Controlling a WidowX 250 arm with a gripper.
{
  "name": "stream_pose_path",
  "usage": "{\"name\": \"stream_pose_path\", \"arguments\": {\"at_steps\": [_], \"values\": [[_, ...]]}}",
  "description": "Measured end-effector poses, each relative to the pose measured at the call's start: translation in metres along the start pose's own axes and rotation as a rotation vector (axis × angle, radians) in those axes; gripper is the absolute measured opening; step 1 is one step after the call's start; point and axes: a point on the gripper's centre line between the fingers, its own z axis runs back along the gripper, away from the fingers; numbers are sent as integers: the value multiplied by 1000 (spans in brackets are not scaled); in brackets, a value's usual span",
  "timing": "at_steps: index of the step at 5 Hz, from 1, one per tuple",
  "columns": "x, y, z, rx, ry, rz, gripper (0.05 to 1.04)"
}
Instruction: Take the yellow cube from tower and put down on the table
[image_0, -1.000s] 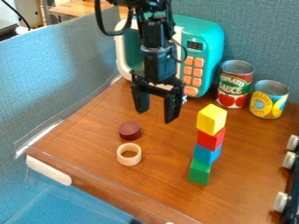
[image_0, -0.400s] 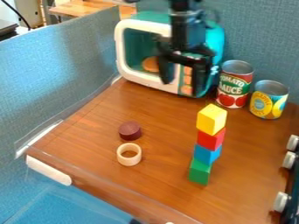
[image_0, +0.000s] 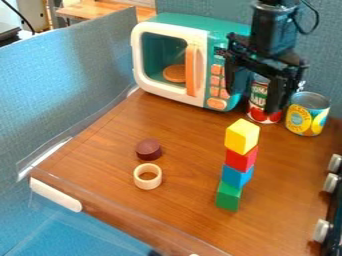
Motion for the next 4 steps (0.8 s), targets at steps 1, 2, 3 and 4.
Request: {"name": "stream_pose_path", "arguments": {"at_steps": [1,2,3,4], "values": [[-3,-4,-1,-20,25,5,1001],[-7,4,-20,-65,82,44,1000],[-9,18,-29,-88,99,99,1001],[-5,19,-42,-98,127,108,1001]]}}
